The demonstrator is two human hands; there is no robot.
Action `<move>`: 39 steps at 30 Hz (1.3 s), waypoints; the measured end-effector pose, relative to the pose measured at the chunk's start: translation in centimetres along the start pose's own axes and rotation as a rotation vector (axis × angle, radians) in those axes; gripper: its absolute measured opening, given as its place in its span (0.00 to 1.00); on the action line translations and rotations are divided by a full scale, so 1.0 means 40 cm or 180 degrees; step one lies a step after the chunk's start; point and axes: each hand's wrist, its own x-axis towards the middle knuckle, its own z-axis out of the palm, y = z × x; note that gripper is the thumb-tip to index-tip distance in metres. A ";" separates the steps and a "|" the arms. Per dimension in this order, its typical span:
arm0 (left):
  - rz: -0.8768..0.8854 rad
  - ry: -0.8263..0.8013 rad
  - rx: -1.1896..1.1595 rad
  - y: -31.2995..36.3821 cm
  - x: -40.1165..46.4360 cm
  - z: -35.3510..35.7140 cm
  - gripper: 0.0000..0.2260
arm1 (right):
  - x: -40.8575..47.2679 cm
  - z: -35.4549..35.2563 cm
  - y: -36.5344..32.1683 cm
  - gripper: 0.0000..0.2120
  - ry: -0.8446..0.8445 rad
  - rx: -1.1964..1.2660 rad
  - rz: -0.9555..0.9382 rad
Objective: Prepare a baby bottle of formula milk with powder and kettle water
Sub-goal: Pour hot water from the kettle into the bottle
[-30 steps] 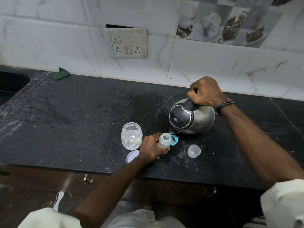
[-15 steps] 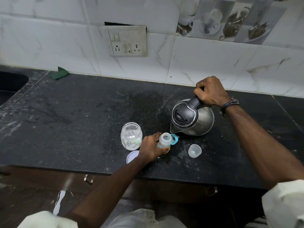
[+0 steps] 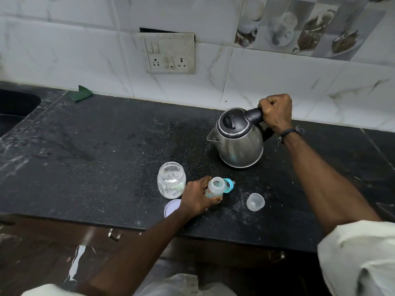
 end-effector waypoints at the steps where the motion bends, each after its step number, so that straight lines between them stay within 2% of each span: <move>1: -0.0001 0.0017 -0.0026 0.002 -0.001 0.000 0.30 | 0.006 0.014 0.002 0.18 0.0072 0.0065 0.0095; 3: -0.0011 0.0045 -0.0056 0.005 -0.003 -0.001 0.27 | 0.016 0.045 0.004 0.19 0.0225 0.0168 0.0331; 8: -0.0025 0.0102 -0.0059 0.000 -0.002 -0.001 0.33 | 0.040 0.132 -0.017 0.20 0.0509 0.0259 0.0811; 14: 0.0041 0.0105 -0.0065 0.005 -0.006 -0.001 0.30 | 0.065 0.220 -0.023 0.21 0.0775 0.0345 0.1286; 17: 0.0111 0.0146 0.0038 0.006 -0.005 -0.003 0.28 | 0.085 0.259 -0.032 0.20 0.0758 0.0357 0.1415; 24: 0.0208 0.0348 0.0185 -0.009 -0.004 0.004 0.33 | 0.116 0.325 -0.029 0.19 0.0710 0.0525 0.1698; 29: 0.0232 0.0397 0.0250 -0.018 -0.002 0.011 0.33 | 0.134 0.339 -0.018 0.18 0.0713 0.0592 0.1904; 39: 0.0266 0.0394 0.0336 -0.027 0.000 0.015 0.33 | 0.132 0.336 -0.025 0.18 0.0510 0.0482 0.1804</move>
